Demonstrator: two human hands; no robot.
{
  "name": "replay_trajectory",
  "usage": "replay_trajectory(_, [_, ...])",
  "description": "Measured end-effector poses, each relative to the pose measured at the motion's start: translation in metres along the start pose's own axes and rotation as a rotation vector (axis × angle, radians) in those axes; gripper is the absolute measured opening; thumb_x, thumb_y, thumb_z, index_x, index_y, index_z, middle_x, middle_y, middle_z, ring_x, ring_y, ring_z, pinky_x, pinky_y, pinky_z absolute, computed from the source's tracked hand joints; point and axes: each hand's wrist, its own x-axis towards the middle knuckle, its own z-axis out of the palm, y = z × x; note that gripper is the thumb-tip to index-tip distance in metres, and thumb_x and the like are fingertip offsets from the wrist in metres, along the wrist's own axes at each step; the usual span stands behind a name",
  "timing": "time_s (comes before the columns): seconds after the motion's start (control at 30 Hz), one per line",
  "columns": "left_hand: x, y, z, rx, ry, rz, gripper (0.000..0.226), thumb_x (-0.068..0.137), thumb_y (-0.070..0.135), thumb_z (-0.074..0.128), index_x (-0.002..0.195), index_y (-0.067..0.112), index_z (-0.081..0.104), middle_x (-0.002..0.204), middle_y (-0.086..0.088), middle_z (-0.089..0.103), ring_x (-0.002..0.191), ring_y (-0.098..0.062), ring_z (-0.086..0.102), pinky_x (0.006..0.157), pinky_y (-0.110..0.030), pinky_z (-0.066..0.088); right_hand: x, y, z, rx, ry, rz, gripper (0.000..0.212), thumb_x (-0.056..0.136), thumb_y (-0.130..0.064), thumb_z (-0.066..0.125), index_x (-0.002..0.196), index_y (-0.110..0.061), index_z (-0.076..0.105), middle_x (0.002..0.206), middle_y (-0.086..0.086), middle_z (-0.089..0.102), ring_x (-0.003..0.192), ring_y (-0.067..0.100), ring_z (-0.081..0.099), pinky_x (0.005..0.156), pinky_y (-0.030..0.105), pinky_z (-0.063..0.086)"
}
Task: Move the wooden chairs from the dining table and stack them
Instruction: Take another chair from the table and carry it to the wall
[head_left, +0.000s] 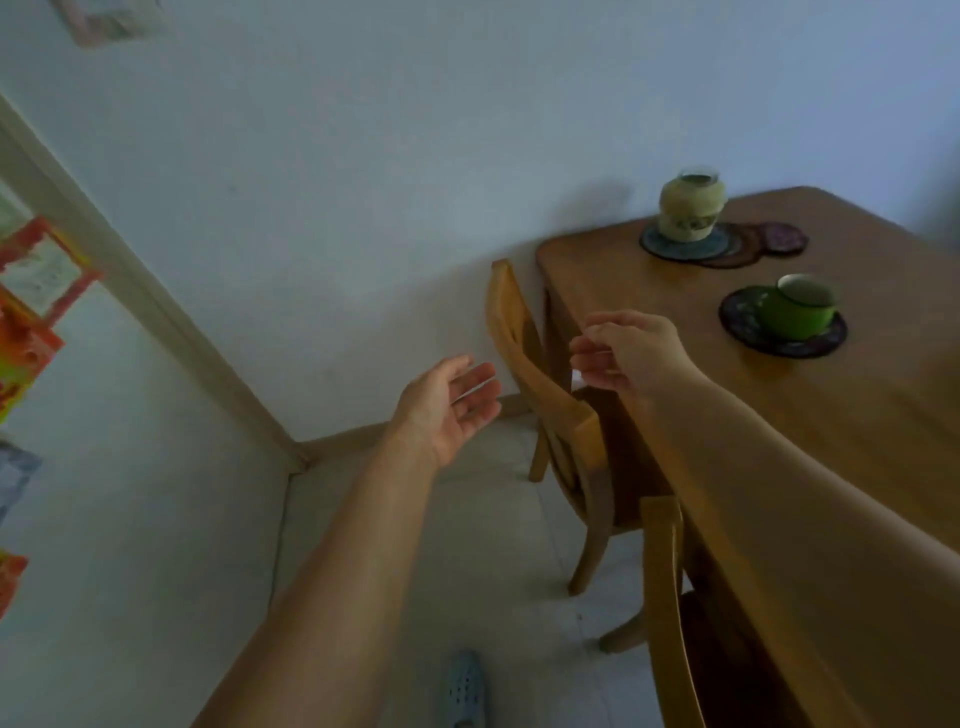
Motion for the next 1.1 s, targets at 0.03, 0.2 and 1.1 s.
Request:
replay_trajectory(0.03, [0.014, 0.001, 0.003, 0.015, 0.000, -0.023, 0.020, 0.101, 0.018, 0.048, 0.116, 0.009, 0.056, 0.101, -0.010, 0.070, 0.087, -0.023, 0.067, 0.068, -0.038, 0.052, 0.010, 0.003, 0.000, -0.017, 0.010, 0.014, 0.009, 0.095, -0.011, 0.058, 0.101, -0.015, 0.064, 0.089, 0.010, 0.074, 0.075, 0.019, 0.072, 0.064, 0.031, 0.060])
replay_trajectory(0.2, [0.096, 0.008, 0.017, 0.173, 0.025, -0.121, 0.027, 0.098, 0.019, 0.054, 0.123, 0.007, 0.057, 0.124, -0.012, 0.061, 0.112, -0.027, 0.059, 0.089, -0.043, 0.050, 0.069, 0.024, 0.011, -0.114, 0.093, 0.111, 0.008, 0.095, -0.015, 0.059, 0.100, -0.018, 0.064, 0.087, 0.006, 0.074, 0.075, 0.017, 0.073, 0.057, 0.028, 0.059])
replay_trajectory(1.1, [0.249, 0.013, 0.046, 0.458, 0.065, -0.346, 0.022, 0.079, -0.003, 0.060, 0.100, 0.002, 0.061, 0.087, -0.014, 0.058, 0.080, -0.025, 0.059, 0.094, -0.048, 0.051, 0.159, 0.089, 0.066, -1.059, -0.455, 0.308, 0.040, 0.083, -0.014, 0.064, 0.121, -0.020, 0.053, 0.105, 0.003, 0.064, 0.092, 0.018, 0.067, 0.083, 0.034, 0.056])
